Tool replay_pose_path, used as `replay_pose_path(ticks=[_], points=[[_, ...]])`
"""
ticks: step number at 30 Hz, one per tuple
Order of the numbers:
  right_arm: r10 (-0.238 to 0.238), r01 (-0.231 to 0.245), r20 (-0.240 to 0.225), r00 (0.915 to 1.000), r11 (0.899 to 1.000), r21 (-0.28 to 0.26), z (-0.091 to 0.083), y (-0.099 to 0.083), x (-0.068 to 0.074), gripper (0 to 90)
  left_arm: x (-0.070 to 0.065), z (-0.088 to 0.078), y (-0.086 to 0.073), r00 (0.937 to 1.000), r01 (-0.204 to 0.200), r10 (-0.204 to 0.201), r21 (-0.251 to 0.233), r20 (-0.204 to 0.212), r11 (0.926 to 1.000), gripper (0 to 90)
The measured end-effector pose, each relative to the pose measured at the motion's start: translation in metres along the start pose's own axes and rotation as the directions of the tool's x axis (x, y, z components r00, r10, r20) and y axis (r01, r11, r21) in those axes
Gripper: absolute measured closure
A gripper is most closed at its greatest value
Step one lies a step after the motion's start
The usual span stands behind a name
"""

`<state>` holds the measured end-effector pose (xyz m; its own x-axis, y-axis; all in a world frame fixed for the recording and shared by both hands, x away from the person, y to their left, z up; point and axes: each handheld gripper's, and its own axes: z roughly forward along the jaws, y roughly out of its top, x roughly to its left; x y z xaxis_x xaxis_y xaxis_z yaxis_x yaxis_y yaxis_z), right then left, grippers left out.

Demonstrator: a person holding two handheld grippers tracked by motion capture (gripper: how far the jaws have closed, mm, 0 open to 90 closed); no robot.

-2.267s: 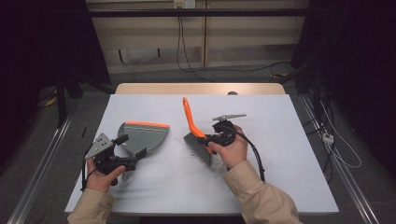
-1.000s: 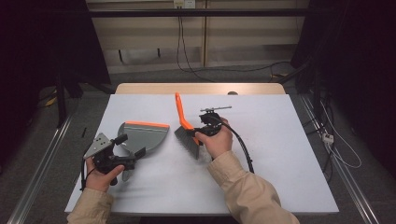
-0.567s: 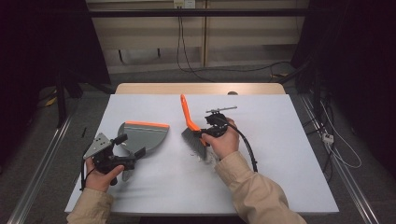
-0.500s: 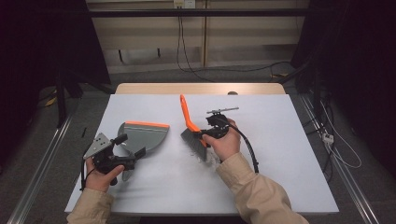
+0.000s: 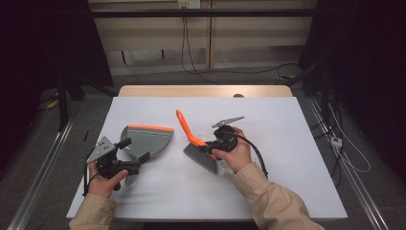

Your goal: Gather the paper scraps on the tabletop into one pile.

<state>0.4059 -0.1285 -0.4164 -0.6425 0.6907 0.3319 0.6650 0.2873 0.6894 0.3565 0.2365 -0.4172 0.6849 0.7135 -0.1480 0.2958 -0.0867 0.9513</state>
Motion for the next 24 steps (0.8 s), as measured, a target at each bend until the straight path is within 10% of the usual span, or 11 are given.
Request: replay_pose_path(ticks=[3,15,24], points=[[-0.051,0.051,0.04,0.9979,0.999,-0.011,0.0,0.007,-0.001,72.0,0.001,0.0,0.0,1.0,0.002,-0.002,0.0,-0.001,1.0,3.1],[-0.089,0.089,-0.104,0.9907,0.996,0.004,-0.015,-0.001,0.013,72.0,0.0,0.001,0.0,1.0,0.003,-0.003,0.003,0.002,1.0,3.1],[-0.085,0.087,-0.122,0.9889,0.996,0.014,-0.019,-0.016,-0.016,72.0,0.001,0.001,0.0,1.0,0.005,-0.005,0.002,-0.002,1.0,3.1]])
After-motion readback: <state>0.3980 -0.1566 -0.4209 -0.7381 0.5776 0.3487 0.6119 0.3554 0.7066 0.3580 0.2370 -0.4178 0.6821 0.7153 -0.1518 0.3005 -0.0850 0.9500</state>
